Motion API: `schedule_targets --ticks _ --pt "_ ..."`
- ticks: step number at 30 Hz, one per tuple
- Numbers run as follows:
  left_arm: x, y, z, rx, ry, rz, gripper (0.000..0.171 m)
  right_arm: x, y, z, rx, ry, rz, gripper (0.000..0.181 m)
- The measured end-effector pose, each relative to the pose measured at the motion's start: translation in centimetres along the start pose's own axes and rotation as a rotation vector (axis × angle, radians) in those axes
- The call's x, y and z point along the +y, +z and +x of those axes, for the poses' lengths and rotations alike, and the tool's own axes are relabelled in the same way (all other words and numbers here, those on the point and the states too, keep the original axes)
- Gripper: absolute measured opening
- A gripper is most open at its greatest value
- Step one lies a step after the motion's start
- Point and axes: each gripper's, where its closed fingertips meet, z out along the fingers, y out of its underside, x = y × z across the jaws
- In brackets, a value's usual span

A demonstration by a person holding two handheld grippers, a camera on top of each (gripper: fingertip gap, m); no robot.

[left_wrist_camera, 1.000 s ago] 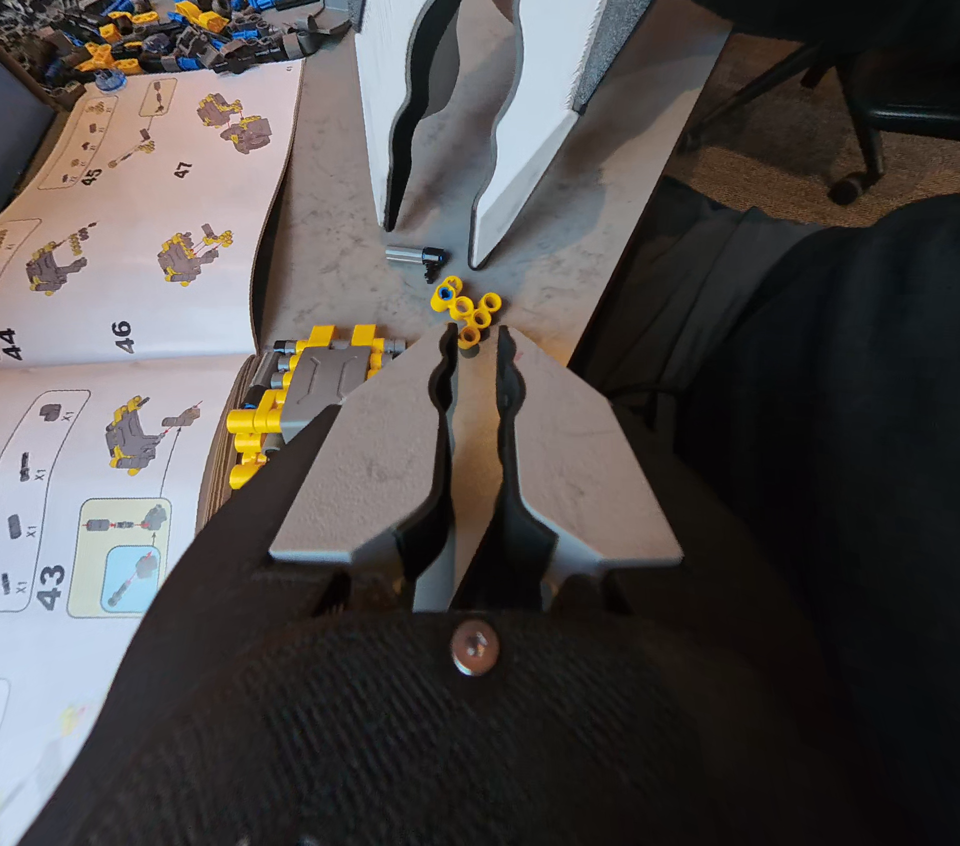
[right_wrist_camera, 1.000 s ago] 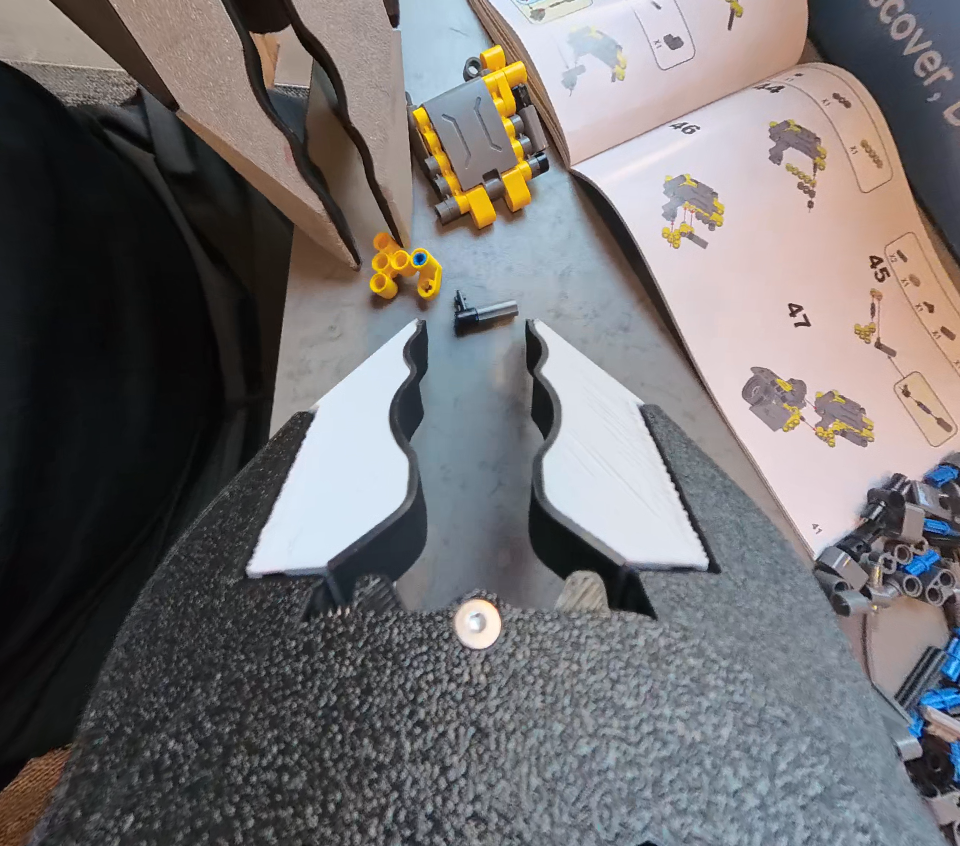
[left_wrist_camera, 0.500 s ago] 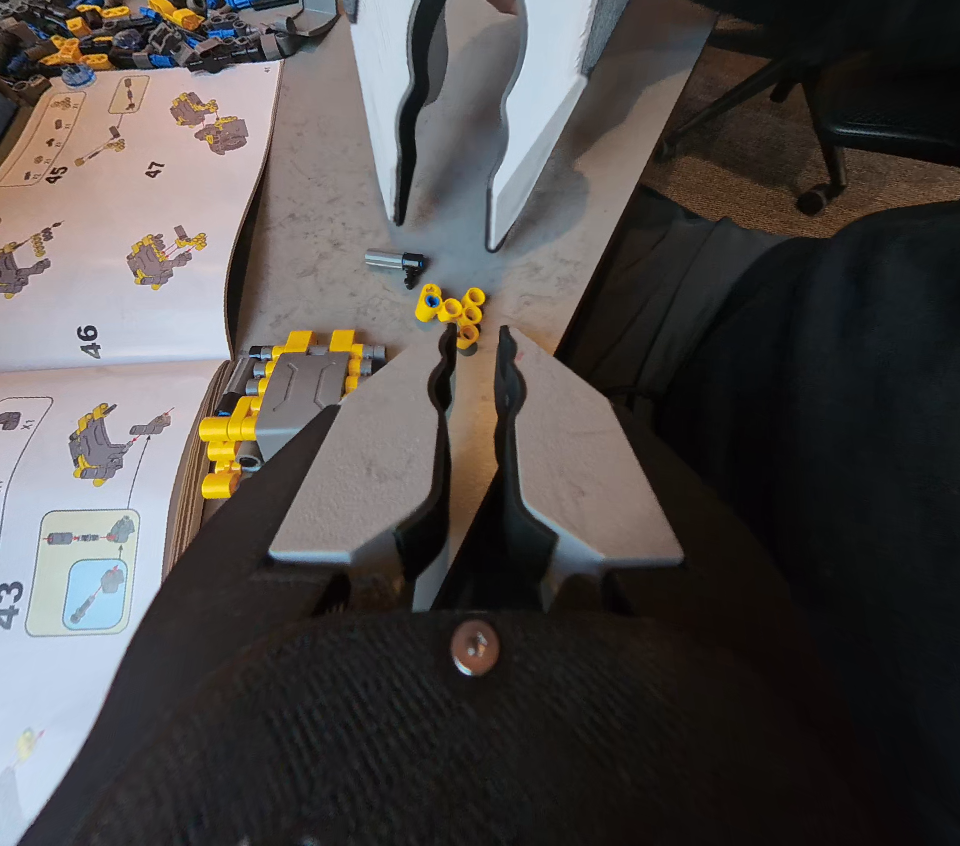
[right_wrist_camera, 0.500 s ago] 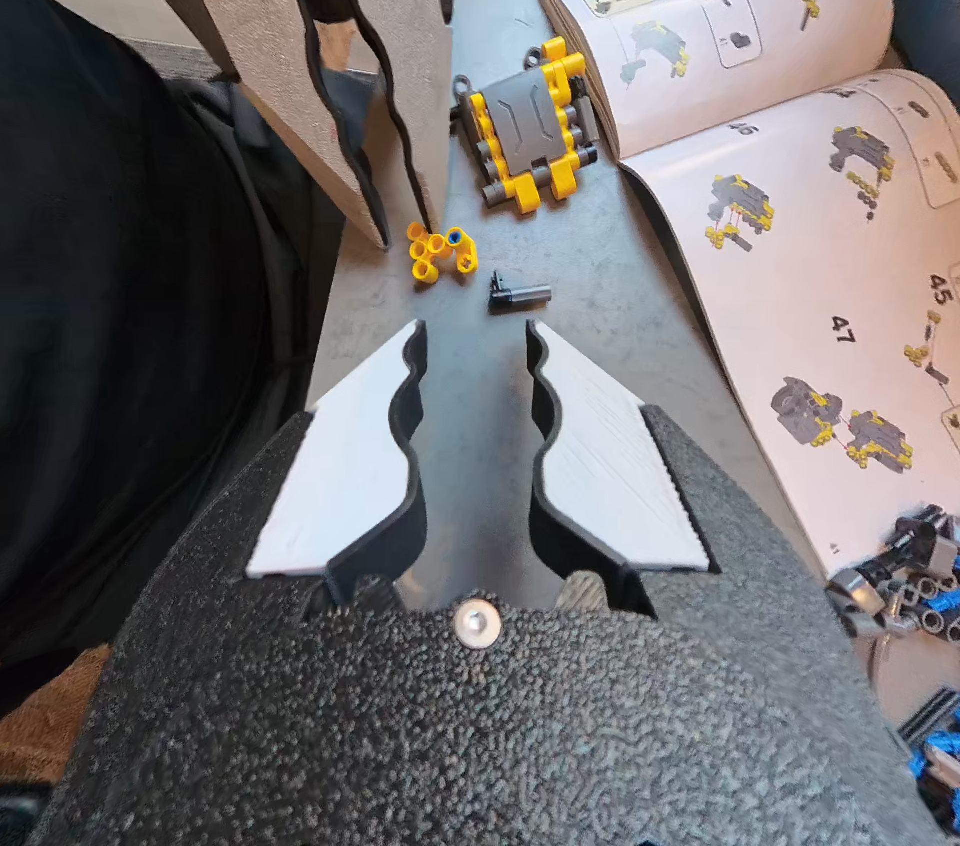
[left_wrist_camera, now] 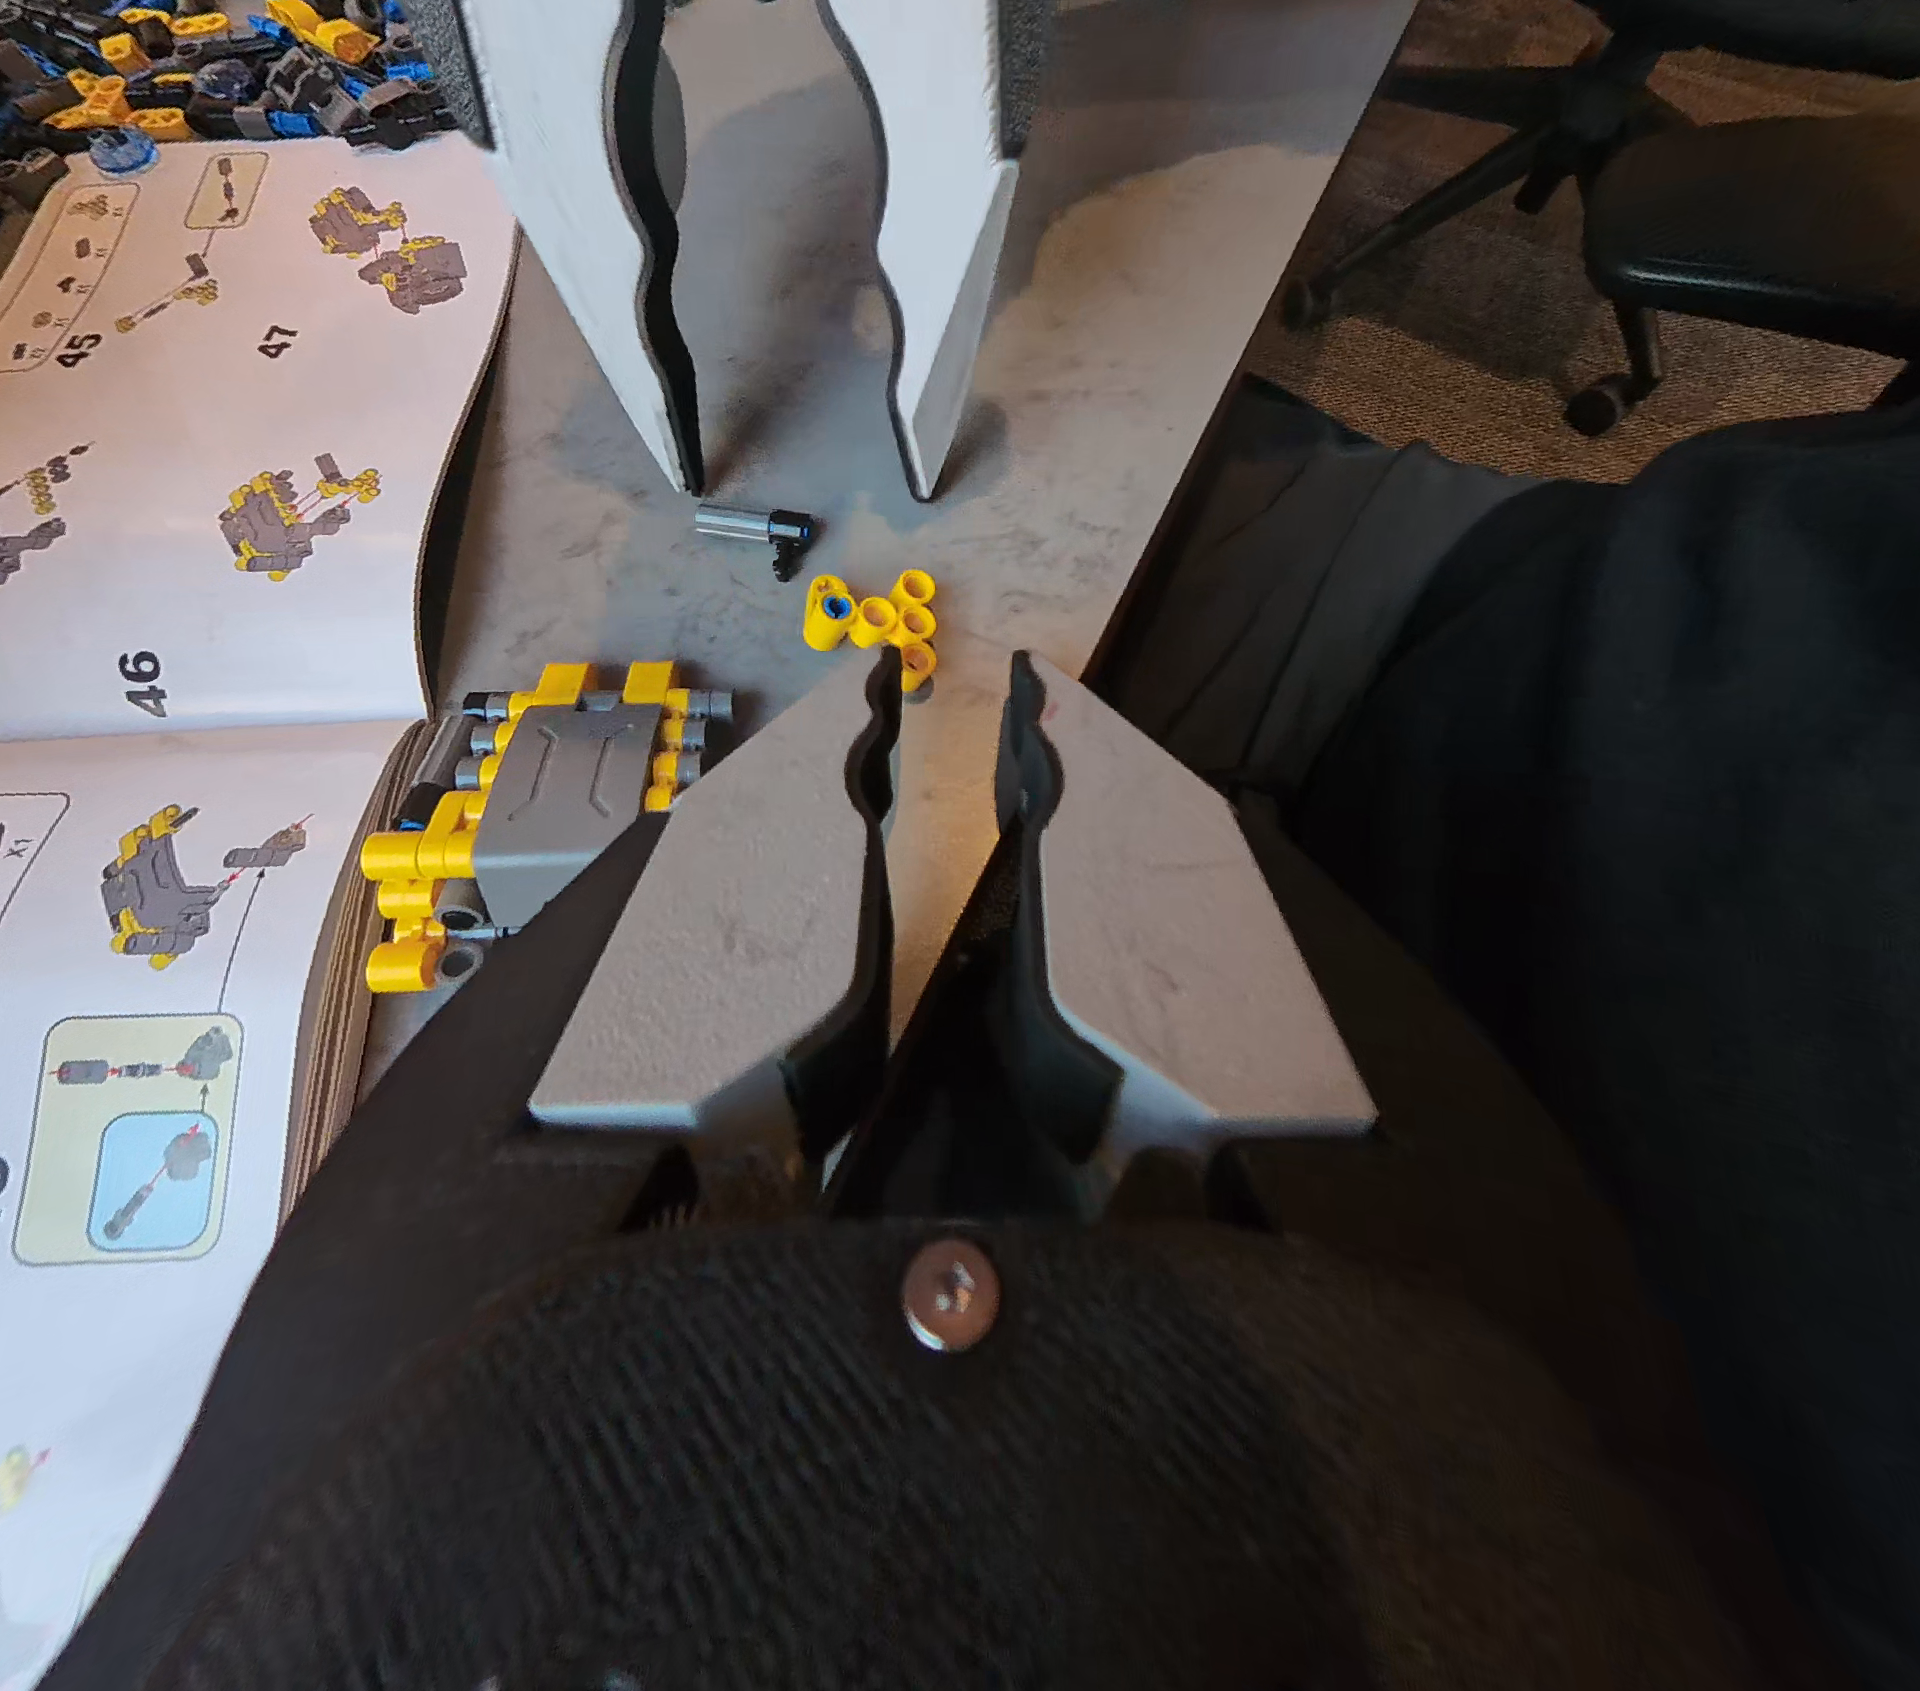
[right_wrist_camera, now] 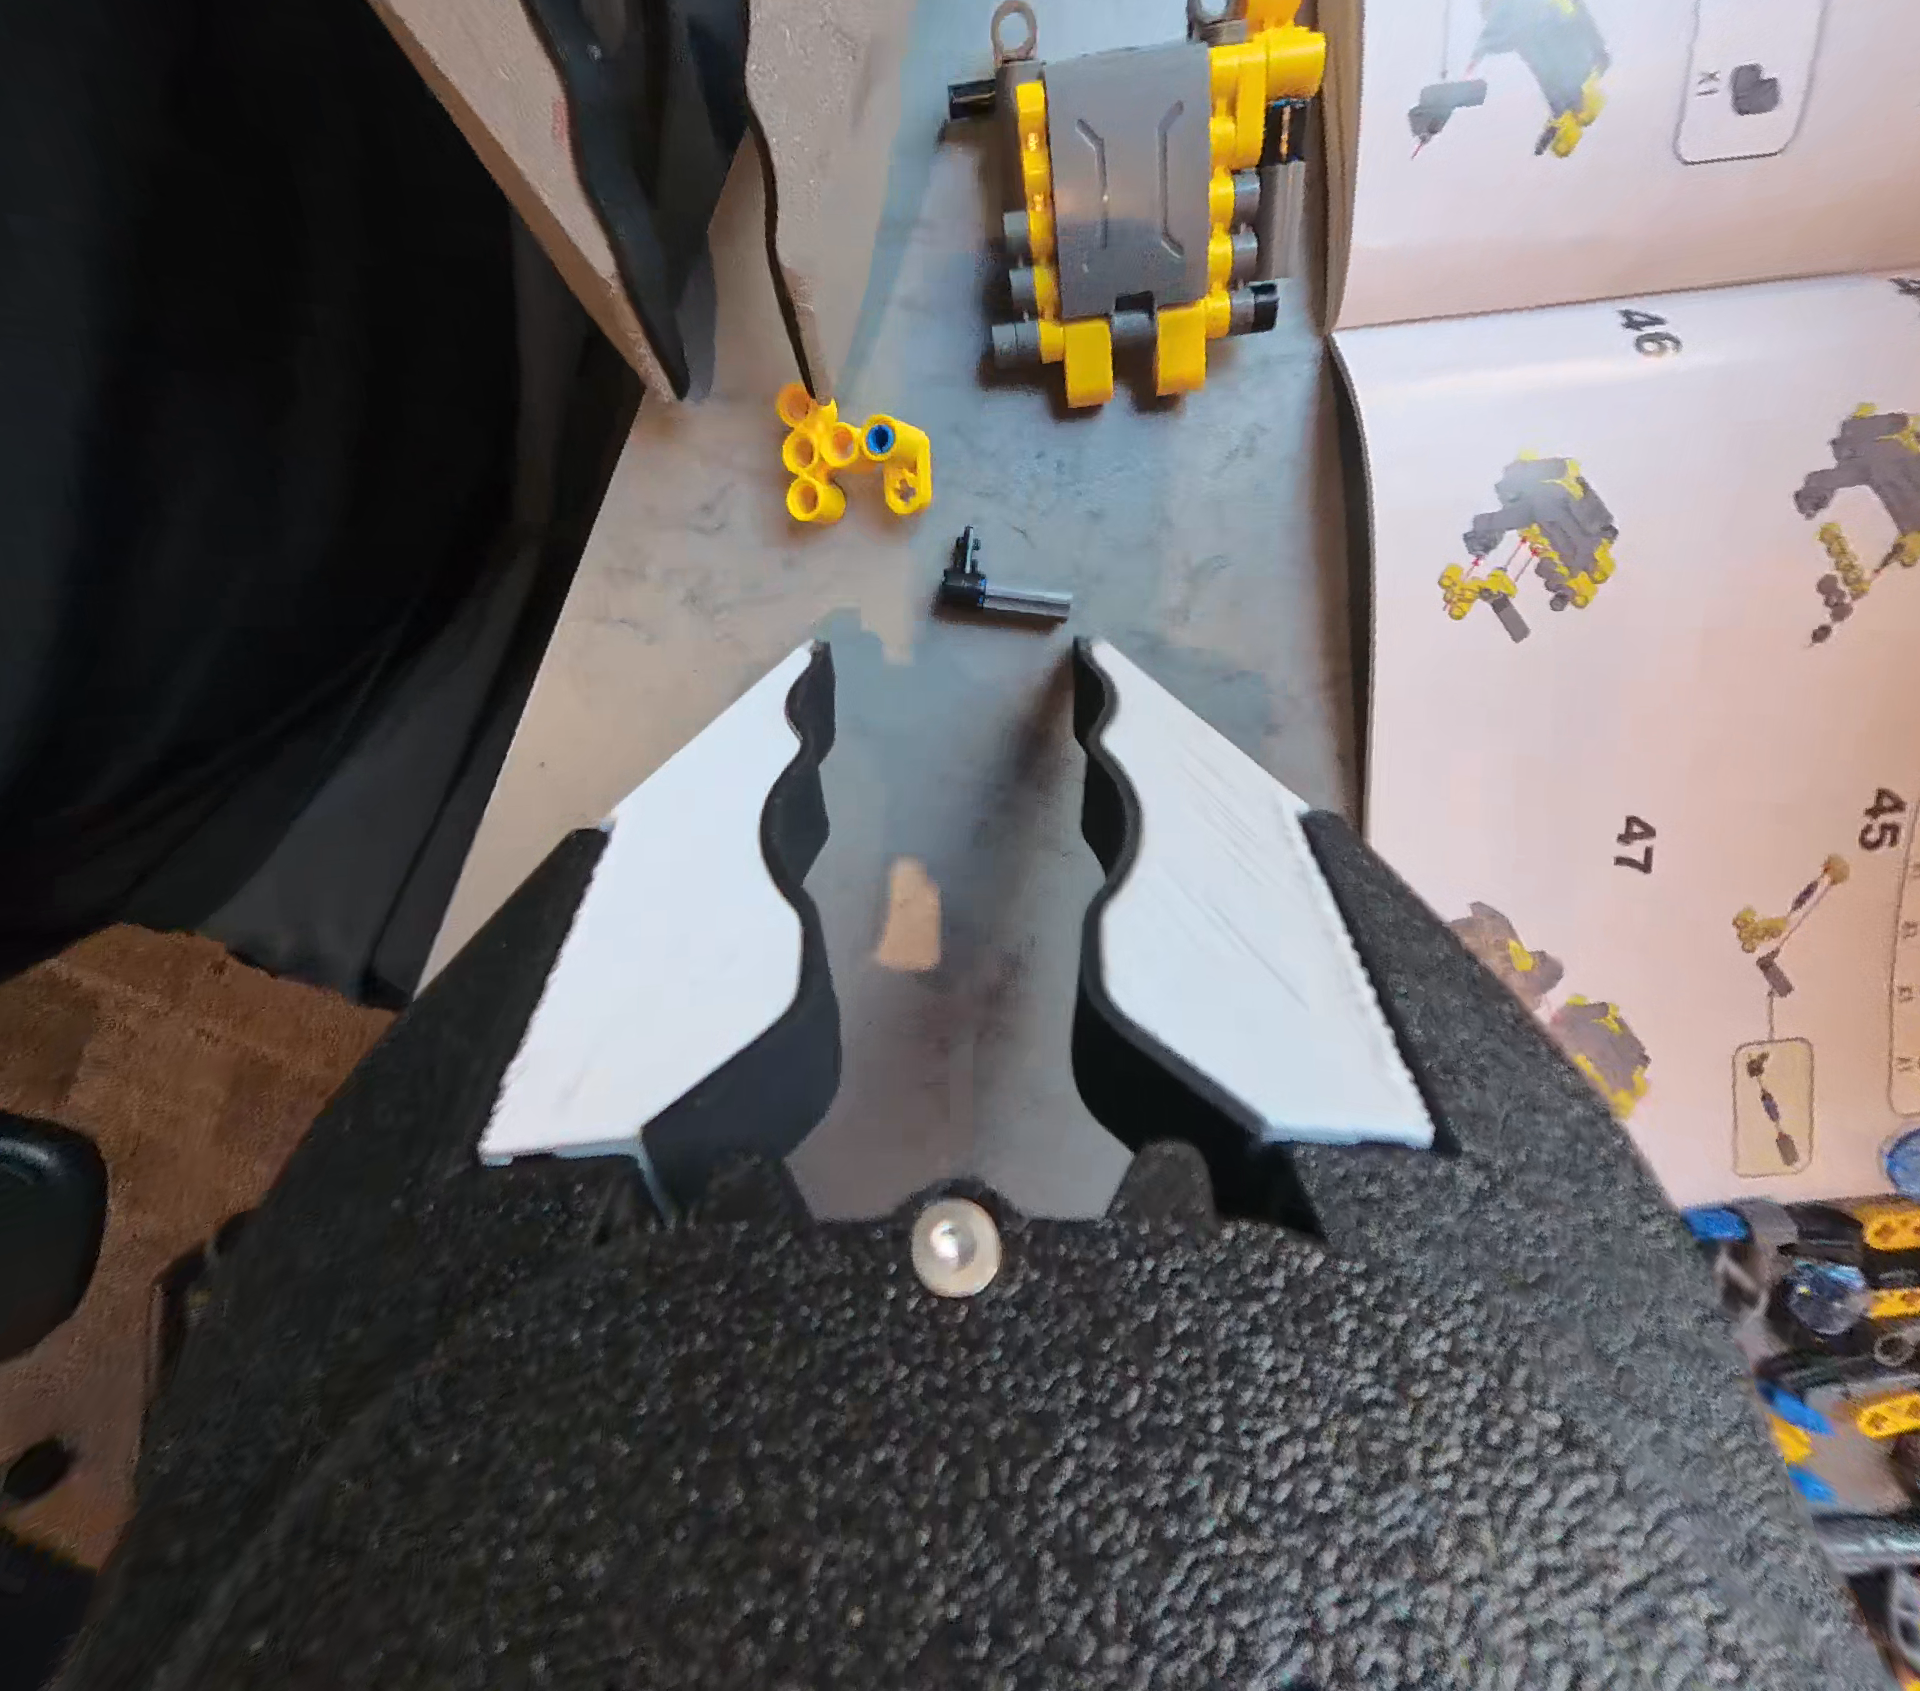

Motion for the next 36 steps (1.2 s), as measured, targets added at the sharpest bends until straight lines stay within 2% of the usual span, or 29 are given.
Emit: schedule_targets --ticks 8,13,15,22,25,26,28,32,34,36 --pt "-0.5 -1.3 -0.6 -0.017 0.018 0.027 0.021 -0.5 -1.1 1.2 0.012 -0.203 -0.128 0.037" --pt "-0.7 -1.7 -1.0 -0.025 0.019 0.035 0.021 -0.3 -0.1 0.9 -0.091 -0.314 -0.229 0.033" --pt "-0.5 -1.6 -1.1 -0.028 0.02 0.03 0.021 -0.3 0.3 0.8 -0.13 -0.31 -0.239 0.032" --pt "-0.5 -1.4 -1.1 -0.045 0.043 0.026 0.02 0.3 0.0 0.1 -0.163 -0.188 -0.184 0.011" --pt "-0.6 -1.2 -1.1 -0.041 0.041 0.027 0.02 0.8 -0.3 -0.5 -0.179 -0.102 -0.176 0.008" --pt "-0.6 -1.2 -1.1 -0.04 0.042 0.024 0.02 1.1 -0.4 -0.6 -0.177 -0.085 -0.185 0.012" --pt "-0.6 -1.2 -1.0 -0.044 0.045 0.024 0.02 1.1 -0.7 -0.3 -0.136 -0.092 -0.169 0.023" --pt "-0.6 -1.0 -1.0 -0.039 0.041 0.021 0.02 -0.2 -0.2 0.0 -0.102 -0.169 -0.102 0.027" --pt "-0.5 -0.9 -0.9 -0.041 0.043 0.018 0.02 -0.4 0.2 -0.4 -0.129 -0.204 -0.116 0.023" --pt "-0.6 -1.0 -0.9 -0.052 0.053 0.018 0.02 -0.1 0.2 -1.0 -0.168 -0.212 -0.145 0.007"
